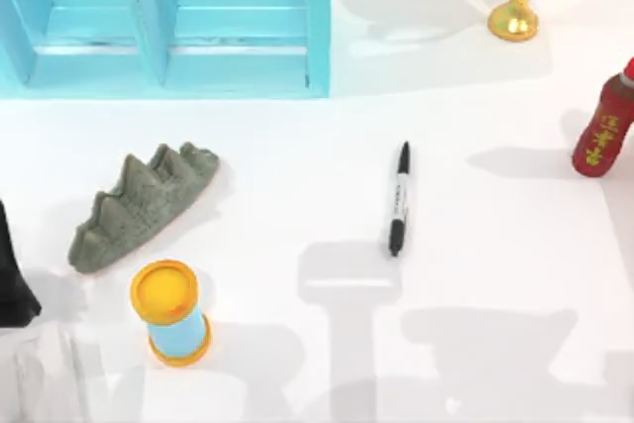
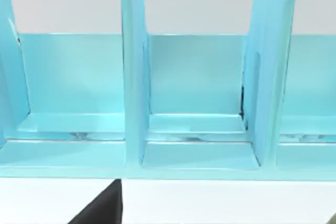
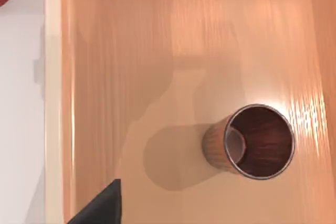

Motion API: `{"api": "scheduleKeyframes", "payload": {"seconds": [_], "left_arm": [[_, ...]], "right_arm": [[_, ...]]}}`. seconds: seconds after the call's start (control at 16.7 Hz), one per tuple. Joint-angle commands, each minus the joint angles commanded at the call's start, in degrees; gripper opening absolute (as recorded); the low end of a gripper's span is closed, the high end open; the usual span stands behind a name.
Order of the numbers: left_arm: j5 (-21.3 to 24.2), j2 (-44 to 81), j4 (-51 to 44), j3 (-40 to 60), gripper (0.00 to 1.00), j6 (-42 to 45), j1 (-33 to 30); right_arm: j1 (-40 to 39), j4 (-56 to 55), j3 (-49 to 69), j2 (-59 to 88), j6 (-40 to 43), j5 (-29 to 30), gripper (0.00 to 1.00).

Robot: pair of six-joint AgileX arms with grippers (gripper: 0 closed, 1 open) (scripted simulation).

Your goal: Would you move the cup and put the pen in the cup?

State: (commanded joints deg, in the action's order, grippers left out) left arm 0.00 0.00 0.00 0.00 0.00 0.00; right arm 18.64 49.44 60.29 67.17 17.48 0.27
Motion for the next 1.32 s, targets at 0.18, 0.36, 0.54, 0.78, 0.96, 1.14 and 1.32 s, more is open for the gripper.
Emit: {"api": "scheduleKeyframes", "payload": {"seconds": [0.18, 0.36, 0.54, 0.78, 0.96, 1.14, 1.32], "left_arm": [[0.00, 0.00, 0.00, 0.00, 1.00, 0.00, 0.00], [0.00, 0.00, 0.00, 0.00, 1.00, 0.00, 0.00], [0.00, 0.00, 0.00, 0.00, 1.00, 0.00, 0.00], [0.00, 0.00, 0.00, 0.00, 1.00, 0.00, 0.00], [0.00, 0.00, 0.00, 0.00, 1.00, 0.00, 0.00], [0.00, 0.00, 0.00, 0.00, 1.00, 0.00, 0.00], [0.00, 0.00, 0.00, 0.00, 1.00, 0.00, 0.00]], "right_arm": [[4.08, 11.17, 14.18, 16.15, 4.03, -0.01, 1.00], [7.32, 20.27, 25.77, 29.27, 7.36, -0.07, 1.00], [9.46, 26.37, 33.29, 37.94, 9.65, -0.17, 1.00], [10.28, 28.75, 35.99, 41.15, 10.54, -0.23, 1.00], [9.99, 28.60, 35.83, 41.01, 10.48, -0.20, 1.00], [10.04, 26.35, 33.59, 41.33, 10.32, -0.23, 1.00], [10.03, 18.84, 27.52, 42.43, 10.27, -0.22, 1.00]]}}
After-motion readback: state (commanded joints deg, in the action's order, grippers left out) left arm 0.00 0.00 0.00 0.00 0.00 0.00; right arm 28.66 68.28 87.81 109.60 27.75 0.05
